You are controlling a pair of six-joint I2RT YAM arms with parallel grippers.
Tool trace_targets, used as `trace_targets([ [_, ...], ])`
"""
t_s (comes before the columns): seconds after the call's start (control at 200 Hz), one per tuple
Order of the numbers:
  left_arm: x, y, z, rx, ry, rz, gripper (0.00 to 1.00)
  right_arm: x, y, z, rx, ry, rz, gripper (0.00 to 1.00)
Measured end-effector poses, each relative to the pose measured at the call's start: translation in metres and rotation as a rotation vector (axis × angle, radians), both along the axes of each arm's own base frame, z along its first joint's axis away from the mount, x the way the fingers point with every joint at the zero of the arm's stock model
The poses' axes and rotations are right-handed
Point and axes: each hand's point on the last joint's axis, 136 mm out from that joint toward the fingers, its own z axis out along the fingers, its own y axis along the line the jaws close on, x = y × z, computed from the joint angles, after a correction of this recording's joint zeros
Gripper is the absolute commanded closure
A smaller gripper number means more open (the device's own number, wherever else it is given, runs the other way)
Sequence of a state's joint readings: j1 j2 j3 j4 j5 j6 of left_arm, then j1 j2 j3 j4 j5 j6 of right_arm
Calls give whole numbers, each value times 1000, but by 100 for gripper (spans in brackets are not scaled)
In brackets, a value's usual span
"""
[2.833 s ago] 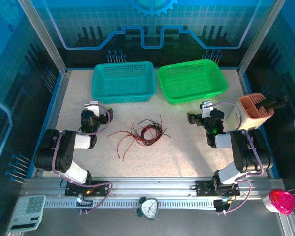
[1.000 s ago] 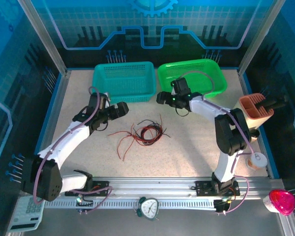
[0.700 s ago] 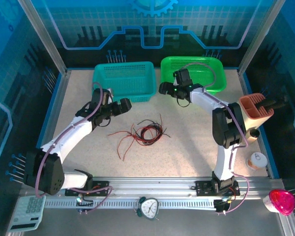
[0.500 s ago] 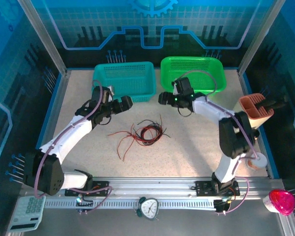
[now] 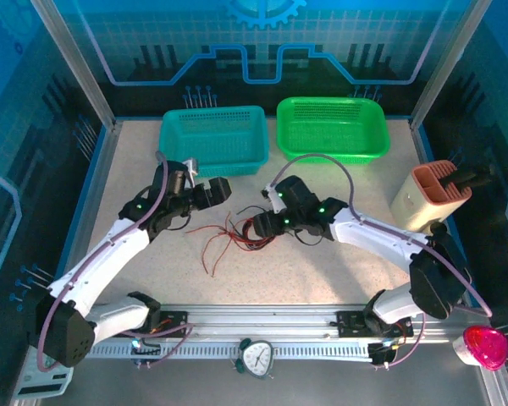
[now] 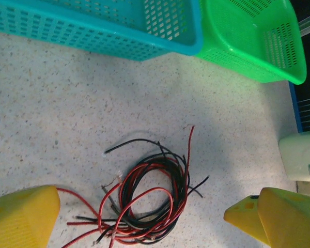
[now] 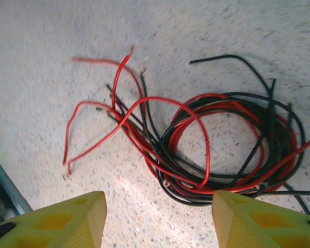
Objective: Untangle the cables
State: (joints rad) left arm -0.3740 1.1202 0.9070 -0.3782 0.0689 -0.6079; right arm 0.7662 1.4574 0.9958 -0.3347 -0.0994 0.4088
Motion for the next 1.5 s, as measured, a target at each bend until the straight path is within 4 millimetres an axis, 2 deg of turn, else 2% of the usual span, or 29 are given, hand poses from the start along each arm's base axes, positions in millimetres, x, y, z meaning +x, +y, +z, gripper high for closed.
trace_targets([
  [0.17,-8,4,-11,1,38,20,1,10,13,-19,-83,-23,84,41],
  [0.465,-8,7,-8,-21,41,58,1,30,33,-46,-149,-7,145,43],
  [0.59,-8,7,-8,-26,45,66,1,35,40,-58,-167,6,164,48],
  [0.72,-8,8,-9,-25,46,67,1,35,41,-69,-184,21,186,65],
  [0.9,-8,8,-10,-27,50,69,1,35,40,-69,-177,32,196,100],
  [0.94,-8,8,-10,-30,50,72,1,37,38,-68,-171,38,187,100],
  [1.04,-9,8,-12,-36,56,79,1,44,31,-58,-158,26,173,100],
  [1.115,-8,8,-11,-40,55,81,1,50,26,-42,-135,0,151,100],
  [1.346,-9,8,-12,-40,57,81,1,70,6,29,-37,-139,62,100],
  [1.501,-9,8,-12,-41,54,81,1,75,-7,72,11,-235,2,100],
])
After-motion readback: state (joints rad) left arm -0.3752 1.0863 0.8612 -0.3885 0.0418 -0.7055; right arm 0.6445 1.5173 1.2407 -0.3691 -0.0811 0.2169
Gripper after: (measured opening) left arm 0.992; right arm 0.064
